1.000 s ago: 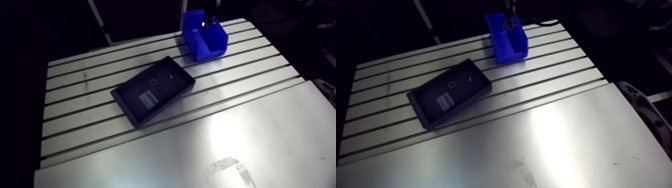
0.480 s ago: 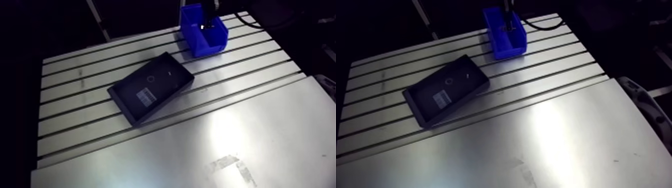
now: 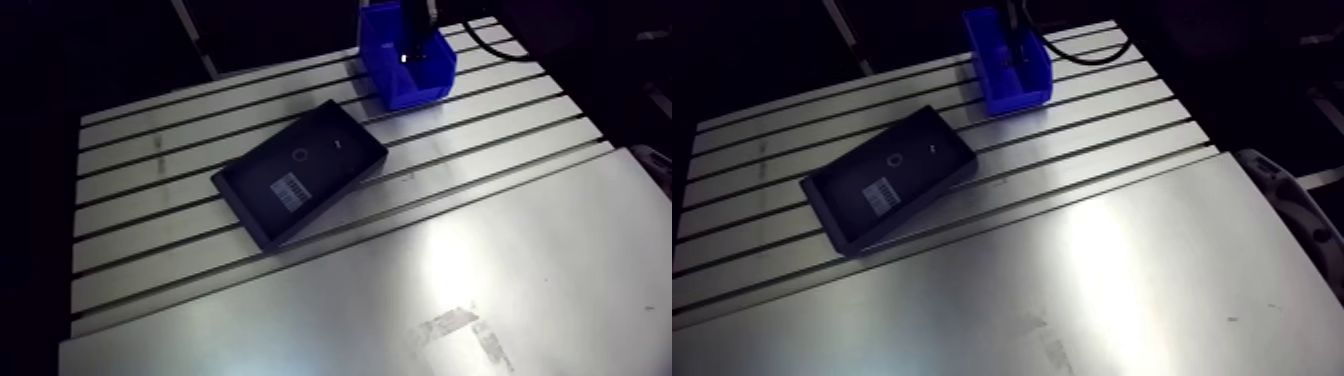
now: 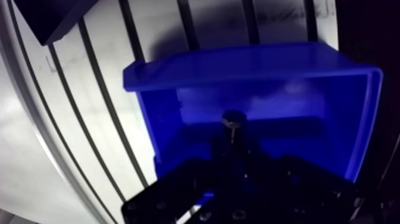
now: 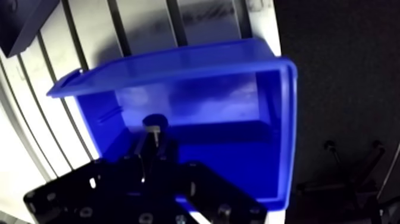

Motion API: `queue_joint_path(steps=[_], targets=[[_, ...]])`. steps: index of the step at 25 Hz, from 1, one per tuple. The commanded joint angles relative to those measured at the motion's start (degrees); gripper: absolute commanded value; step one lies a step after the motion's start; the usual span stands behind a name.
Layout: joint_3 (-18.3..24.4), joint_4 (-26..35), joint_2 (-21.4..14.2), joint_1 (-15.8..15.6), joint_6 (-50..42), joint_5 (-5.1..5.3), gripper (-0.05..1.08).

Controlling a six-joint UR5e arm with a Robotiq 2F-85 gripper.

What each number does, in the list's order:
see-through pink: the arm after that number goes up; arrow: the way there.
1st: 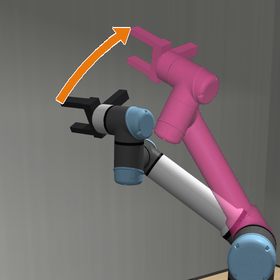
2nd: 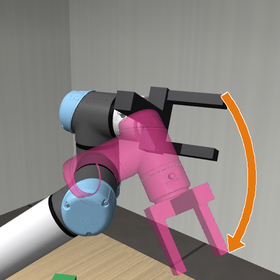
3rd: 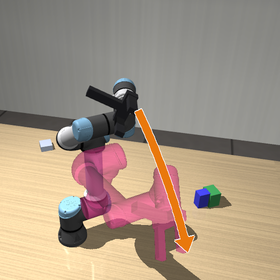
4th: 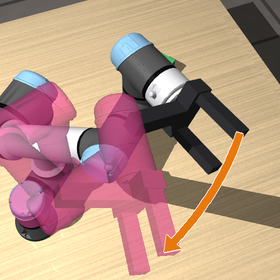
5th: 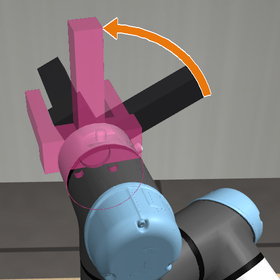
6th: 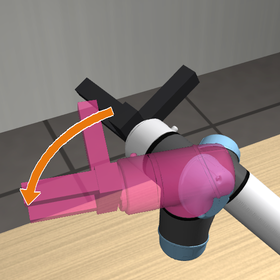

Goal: Pick up the M10 bolt from the tray and put it into the blue bin.

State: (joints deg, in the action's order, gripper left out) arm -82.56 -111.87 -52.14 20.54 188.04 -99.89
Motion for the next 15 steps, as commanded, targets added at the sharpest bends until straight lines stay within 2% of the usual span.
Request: queue_joint_path(steps=[1, 15], targets=[[-0.19, -0.06, 0.52, -0.06, -0.15, 0.0, 1.04], [-0.89, -1.47, 1.57, -0.06, -0.33, 0.0, 1.02]])
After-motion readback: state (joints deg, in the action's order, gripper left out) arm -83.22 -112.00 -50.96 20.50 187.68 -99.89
